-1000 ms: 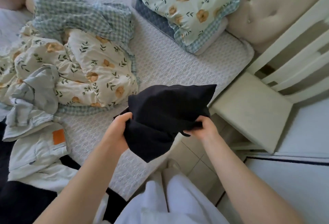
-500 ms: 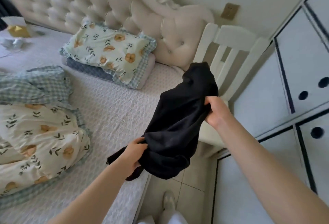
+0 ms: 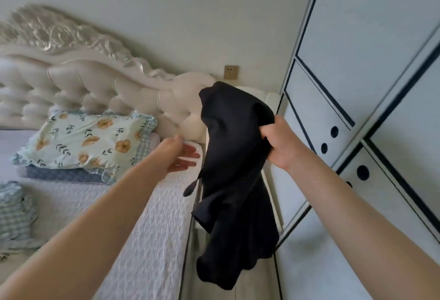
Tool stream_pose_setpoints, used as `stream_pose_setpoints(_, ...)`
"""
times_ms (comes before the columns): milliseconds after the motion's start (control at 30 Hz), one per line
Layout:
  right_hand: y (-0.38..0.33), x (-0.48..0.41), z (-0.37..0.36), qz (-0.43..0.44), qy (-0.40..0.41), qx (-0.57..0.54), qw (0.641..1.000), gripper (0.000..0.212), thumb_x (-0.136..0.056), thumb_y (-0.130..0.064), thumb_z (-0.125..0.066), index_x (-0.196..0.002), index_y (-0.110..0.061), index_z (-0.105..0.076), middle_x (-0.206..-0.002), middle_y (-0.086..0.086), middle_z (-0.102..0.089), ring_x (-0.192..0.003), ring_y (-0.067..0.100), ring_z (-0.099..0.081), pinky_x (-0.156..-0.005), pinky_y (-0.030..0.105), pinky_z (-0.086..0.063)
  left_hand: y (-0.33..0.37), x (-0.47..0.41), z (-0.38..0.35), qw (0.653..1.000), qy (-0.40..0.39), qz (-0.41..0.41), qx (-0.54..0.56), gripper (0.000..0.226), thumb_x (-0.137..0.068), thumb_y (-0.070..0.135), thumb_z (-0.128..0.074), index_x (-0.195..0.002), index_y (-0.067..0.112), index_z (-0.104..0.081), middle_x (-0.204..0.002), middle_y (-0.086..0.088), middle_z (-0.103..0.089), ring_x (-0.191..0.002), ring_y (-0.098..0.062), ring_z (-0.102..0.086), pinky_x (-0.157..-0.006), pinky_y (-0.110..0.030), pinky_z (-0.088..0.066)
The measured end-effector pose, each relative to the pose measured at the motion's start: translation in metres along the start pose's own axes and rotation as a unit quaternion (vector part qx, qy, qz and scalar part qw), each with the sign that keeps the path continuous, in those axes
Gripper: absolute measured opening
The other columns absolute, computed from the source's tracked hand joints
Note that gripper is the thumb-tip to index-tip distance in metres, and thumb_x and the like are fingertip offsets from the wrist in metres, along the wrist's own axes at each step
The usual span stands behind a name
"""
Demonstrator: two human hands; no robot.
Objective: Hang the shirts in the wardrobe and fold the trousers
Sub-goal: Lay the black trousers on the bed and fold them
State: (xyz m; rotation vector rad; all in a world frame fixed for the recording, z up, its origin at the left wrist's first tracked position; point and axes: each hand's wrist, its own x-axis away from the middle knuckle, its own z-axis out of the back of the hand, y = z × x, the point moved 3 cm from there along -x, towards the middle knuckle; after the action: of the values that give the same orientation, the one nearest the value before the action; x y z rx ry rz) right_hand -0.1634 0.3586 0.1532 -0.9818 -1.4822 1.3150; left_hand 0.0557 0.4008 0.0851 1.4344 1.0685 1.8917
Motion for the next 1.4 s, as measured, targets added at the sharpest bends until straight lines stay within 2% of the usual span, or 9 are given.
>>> stream_pose_setpoints(200,-0.029,0.016,0.006,0.154,0.058,0.278,0.946,0.033,-0.084,0.01,-0.042,-0.095,-0.015,-0.059,-0.072,-0.007,-0.054,-0.064,0.007,-0.052,-0.053,0.009,-0.039,0.097,0.022,-0.049,0.963,-0.198,-0.016,0.181,0.085,-0.079,0.082,-0.047,-0.12,0.009,-0.065,-0.114,-0.013,-0.07,-0.108,-0.035,-0.066,-0.096,-0.048,-0.051)
stream_pose_setpoints(433,-0.038,0.036,0.02,0.222,0.045,0.394,0.891,0.024,-0.086,0.004,-0.044,-0.078,-0.018,-0.049,-0.066,0.0,-0.047,-0.052,0.009,-0.046,-0.05,0.021,-0.042,0.152,0.047,-0.084,0.971,-0.131,-0.129,0.15,0.029,-0.088,0.011,-0.067,-0.116,0.007,-0.064,-0.111,-0.016,-0.07,-0.096,-0.027,-0.069,-0.085,-0.037,-0.057)
stream_pose_setpoints(600,-0.038,0.039,0.036,0.192,-0.017,0.37,0.909,0.001,-0.09,-0.028,-0.052,-0.091,-0.027,-0.052,-0.088,0.001,-0.052,-0.067,0.011,-0.054,-0.061,0.02,-0.042,0.192,0.062,-0.09,0.947,-0.126,-0.26,0.138,0.032,-0.09,0.0,-0.062,-0.121,0.007,-0.063,-0.11,-0.016,-0.071,-0.096,-0.029,-0.071,-0.079,-0.038,-0.06)
stream_pose_setpoints(667,-0.049,0.039,0.044,0.169,-0.035,0.301,0.938,0.035,-0.087,-0.049,-0.05,-0.099,-0.016,-0.06,-0.092,0.013,-0.06,-0.078,0.023,-0.062,-0.071,0.034,-0.051,0.203,0.07,-0.093,0.939,-0.134,-0.292,0.125,0.032,-0.092,0.001,-0.061,-0.124,0.007,-0.063,-0.11,-0.014,-0.071,-0.098,-0.028,-0.071,-0.081,-0.038,-0.059)
stream_pose_setpoints(833,-0.11,0.017,0.081,0.115,0.166,0.223,0.954,0.061,-0.099,-0.053,-0.032,-0.119,-0.005,-0.063,-0.113,0.015,-0.062,-0.106,0.031,-0.059,-0.1,0.047,-0.048,0.211,0.09,-0.105,0.923,-0.145,-0.348,0.081,0.032,-0.093,0.0,-0.06,-0.123,0.01,-0.064,-0.111,-0.01,-0.072,-0.1,-0.027,-0.071,-0.085,-0.038,-0.059)
stream_pose_setpoints(1033,-0.165,-0.007,0.076,-0.051,0.039,0.083,0.994,0.072,-0.088,-0.074,-0.035,-0.108,-0.011,-0.063,-0.104,0.013,-0.069,-0.094,0.031,-0.069,-0.081,0.045,-0.058,0.211,0.116,-0.117,0.874,-0.076,-0.475,-0.073,0.029,-0.091,0.004,-0.061,-0.115,0.017,-0.069,-0.103,-0.002,-0.073,-0.098,-0.019,-0.069,-0.09,-0.036,-0.056)
stream_pose_setpoints(1200,-0.188,-0.02,0.069,-0.036,0.051,0.136,0.989,0.022,-0.084,-0.022,-0.064,-0.103,-0.012,-0.062,-0.105,0.013,-0.068,-0.093,0.03,-0.068,-0.087,0.046,-0.054,0.194,0.137,-0.128,0.82,-0.12,-0.518,-0.213,0.017,-0.087,0.008,-0.068,-0.104,0.011,-0.07,-0.097,-0.016,-0.07,-0.081,-0.014,-0.064,-0.079,-0.029,-0.054)
stream_pose_setpoints(1300,-0.197,-0.02,0.068,0.035,0.076,0.145,0.986,0.008,-0.08,-0.006,-0.061,-0.087,-0.007,-0.06,-0.075,0.011,-0.064,-0.065,0.026,-0.065,-0.066,0.034,-0.055,0.189,0.139,-0.117,0.836,-0.221,-0.461,-0.2,0.016,-0.091,0.017,-0.067,-0.101,0.028,-0.074,-0.101,-0.007,-0.074,-0.094,-0.018,-0.071,-0.087,-0.029,-0.057)
stream_pose_setpoints(1400,-0.204,-0.015,0.066,0.084,0.04,0.136,0.986,0.01,-0.08,-0.006,-0.056,-0.072,-0.012,-0.055,-0.067,0.006,-0.058,-0.062,0.022,-0.058,-0.063,0.029,-0.048,0.203,0.116,-0.089,0.881,-0.134,-0.437,-0.123,0.02,-0.096,0.023,-0.062,-0.091,0.009,-0.075,-0.088,-0.007,-0.076,-0.081,-0.023,-0.074,-0.083,-0.035,-0.059)
